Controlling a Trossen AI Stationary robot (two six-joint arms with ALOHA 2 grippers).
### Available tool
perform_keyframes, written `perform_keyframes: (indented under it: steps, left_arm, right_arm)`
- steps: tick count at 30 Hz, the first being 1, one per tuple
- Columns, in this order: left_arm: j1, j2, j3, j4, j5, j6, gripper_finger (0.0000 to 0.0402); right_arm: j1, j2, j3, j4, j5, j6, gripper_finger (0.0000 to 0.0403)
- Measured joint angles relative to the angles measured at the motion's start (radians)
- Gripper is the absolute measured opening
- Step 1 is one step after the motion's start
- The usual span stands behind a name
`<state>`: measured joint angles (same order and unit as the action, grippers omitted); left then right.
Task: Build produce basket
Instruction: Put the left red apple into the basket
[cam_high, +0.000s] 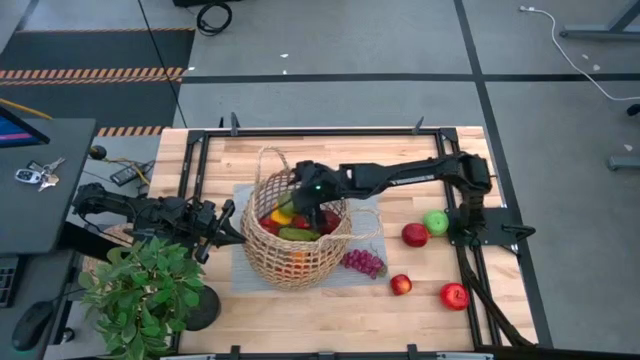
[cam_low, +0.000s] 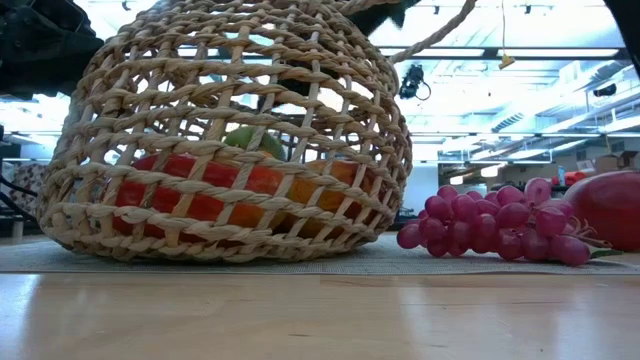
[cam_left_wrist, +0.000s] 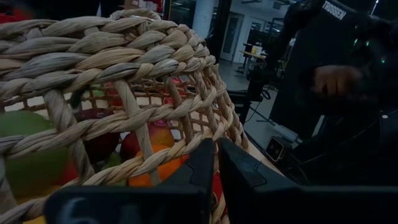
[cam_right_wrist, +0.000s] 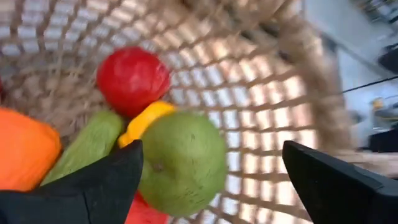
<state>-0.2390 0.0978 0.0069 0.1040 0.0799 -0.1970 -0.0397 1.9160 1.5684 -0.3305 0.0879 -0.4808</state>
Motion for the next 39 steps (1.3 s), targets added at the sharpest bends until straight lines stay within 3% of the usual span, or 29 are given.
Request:
perform_keyframes:
  steps: [9,12,17,21,30,39]
  left_arm:
    - [0.0,0.0,0.0,0.0,0.0,0.0,0.0031]
    - [0.0,0.0,0.0,0.0,0.0,0.0,0.0028]
    - [0.0,0.0,0.0,0.0,0.0,0.0,0.0033]
    - [0.0,0.0,0.0,0.0,0.0,0.0,0.0036]
    - [0.0,0.0,0.0,0.0,0.0,0.0,0.0029]
    - [0.0,0.0,0.0,0.0,0.0,0.0,0.0033]
  right_arm:
    - [0.074,-0.233,0.0,-0.05,0.252,0.108,0.0385]
    - [0.121,-0.317,0.0,-0.094,0.245,0.205,0.038]
    - [0.231,-0.409,0.0,-0.122,0.126,0.322,0.0374]
    - [0.344,-0.428,0.001,-0.143,0.162,0.359,0.0374]
    - [0.543,-0.416,0.0,-0.386,0.419,0.573,0.0374]
    - [0.621,-0.398,0.001,-0.605,0.444,0.839,0.0374]
